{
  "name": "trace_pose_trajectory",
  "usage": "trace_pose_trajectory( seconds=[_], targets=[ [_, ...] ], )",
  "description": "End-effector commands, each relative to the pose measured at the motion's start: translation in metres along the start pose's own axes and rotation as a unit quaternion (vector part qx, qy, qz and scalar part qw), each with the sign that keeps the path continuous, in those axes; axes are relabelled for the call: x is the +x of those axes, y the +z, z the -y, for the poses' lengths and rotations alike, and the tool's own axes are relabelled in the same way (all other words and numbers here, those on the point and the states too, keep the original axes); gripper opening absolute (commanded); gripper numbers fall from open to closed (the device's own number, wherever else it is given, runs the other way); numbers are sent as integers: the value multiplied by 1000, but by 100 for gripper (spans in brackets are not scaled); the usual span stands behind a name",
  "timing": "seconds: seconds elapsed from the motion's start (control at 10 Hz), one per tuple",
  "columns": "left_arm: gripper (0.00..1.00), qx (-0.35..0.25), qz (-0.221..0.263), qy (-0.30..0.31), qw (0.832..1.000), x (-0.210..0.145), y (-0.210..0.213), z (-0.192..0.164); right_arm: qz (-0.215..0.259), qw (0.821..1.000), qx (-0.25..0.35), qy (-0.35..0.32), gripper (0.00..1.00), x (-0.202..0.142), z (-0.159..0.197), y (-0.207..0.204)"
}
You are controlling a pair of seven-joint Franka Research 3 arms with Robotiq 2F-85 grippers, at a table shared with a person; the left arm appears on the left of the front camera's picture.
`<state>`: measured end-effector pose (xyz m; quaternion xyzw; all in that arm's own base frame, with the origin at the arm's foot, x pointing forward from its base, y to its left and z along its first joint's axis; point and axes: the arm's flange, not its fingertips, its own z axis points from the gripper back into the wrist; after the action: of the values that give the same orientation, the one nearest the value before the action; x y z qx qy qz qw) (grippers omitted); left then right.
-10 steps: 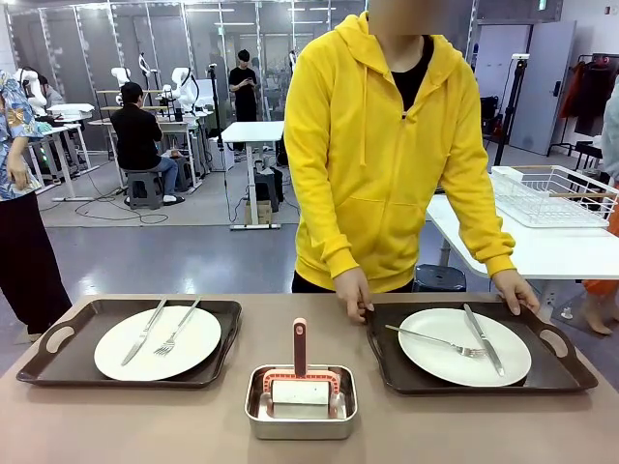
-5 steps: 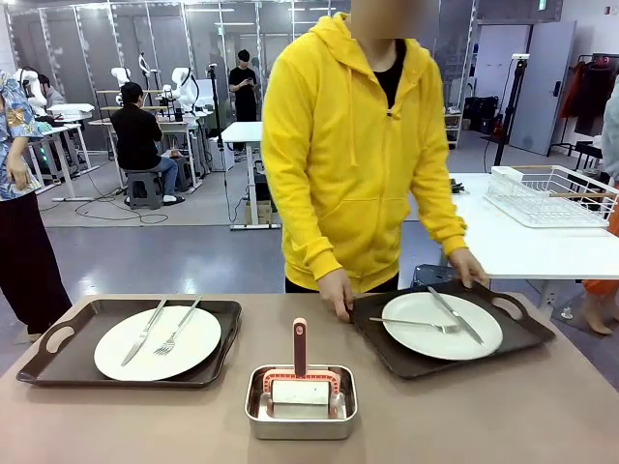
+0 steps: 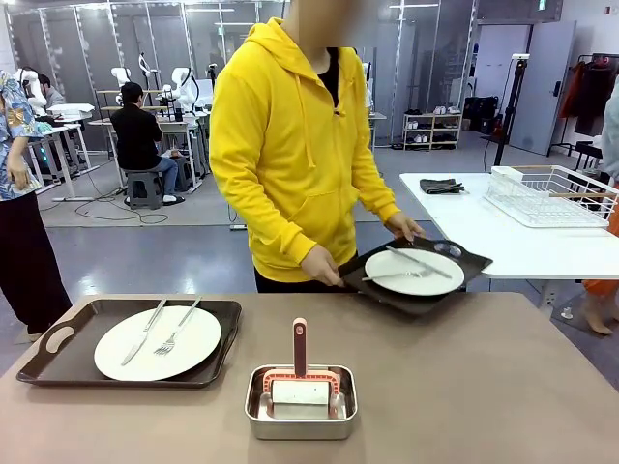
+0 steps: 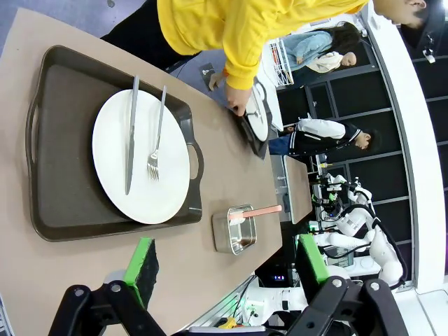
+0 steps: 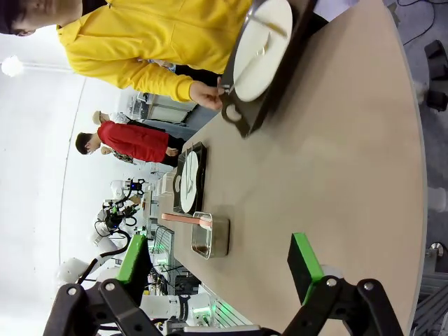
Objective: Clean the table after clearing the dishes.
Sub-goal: When the left (or right) Handle tray is removed, use the left hand (or right hand) to clean the left (or right) side of the table with the Lint Roller.
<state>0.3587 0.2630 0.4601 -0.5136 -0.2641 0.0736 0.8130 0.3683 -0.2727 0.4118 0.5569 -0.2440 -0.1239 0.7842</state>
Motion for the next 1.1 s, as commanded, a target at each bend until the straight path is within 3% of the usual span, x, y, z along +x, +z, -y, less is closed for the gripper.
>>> trace_pose_trajectory(
  seconds=[0.0,1.0],
  targets=[
    [100,-10,0,-7,1000,0,4,0,-1,1000,4,2,100,-1,-3,1],
    [100,-10,0,-7,1000,0,4,0,0,1000,0,0,100,0,0,0]
  ],
)
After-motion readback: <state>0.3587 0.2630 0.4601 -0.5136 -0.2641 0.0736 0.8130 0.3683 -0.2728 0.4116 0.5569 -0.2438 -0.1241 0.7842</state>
